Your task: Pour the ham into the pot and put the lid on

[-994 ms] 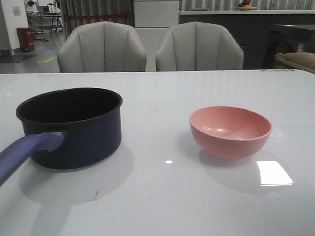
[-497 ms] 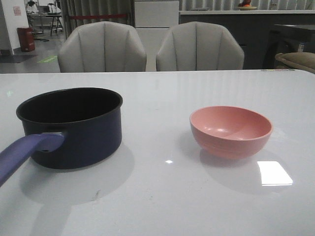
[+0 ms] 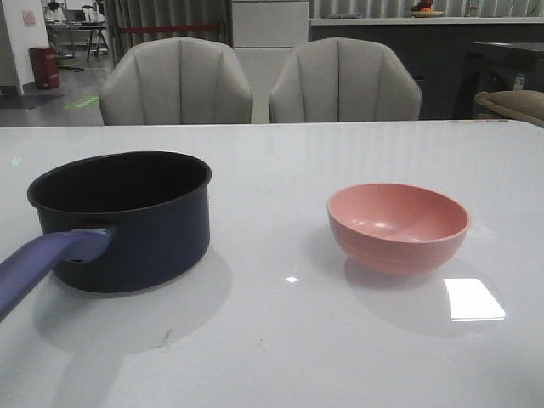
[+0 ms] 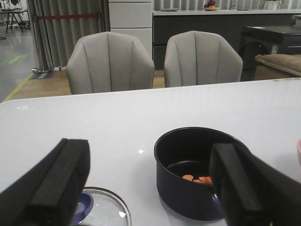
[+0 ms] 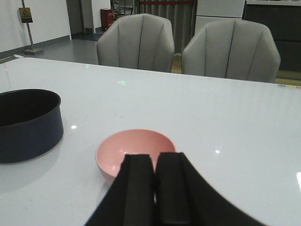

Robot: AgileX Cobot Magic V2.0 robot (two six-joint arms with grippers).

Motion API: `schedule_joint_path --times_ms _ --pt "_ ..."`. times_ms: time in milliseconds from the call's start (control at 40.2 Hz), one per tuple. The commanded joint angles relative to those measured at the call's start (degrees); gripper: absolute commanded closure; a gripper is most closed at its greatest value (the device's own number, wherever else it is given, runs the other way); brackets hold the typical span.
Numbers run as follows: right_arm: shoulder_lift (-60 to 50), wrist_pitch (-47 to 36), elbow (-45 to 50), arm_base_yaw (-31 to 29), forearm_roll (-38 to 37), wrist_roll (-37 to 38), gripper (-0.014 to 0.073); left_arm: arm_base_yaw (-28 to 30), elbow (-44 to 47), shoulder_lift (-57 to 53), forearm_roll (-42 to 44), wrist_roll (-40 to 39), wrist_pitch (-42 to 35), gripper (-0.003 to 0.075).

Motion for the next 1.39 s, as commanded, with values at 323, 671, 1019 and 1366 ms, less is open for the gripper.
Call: schedule_joint_path --times_ms 323,671,1019,1366 --pt "0.5 -4.2 -1.7 0.0 0.1 -0.6 0.0442 -0.4 -12.1 19.6 5.8 -9.8 7.0 0.0103" --pt "0.5 -4.2 -1.7 0.0 0.1 -0.6 0.0442 5.0 -23.7 45.2 14.7 -18.8 15.0 0.0082" --pt "0.5 -4.2 -1.7 0.0 0.1 -0.6 0.0442 12.7 -33.0 69.3 9.0 -17.9 18.4 0.0082" --pt "0.5 -4.2 -1.7 0.0 0.1 -0.6 0.0442 15.6 -45.6 85.9 4.0 -9.3 27.5 0.0082"
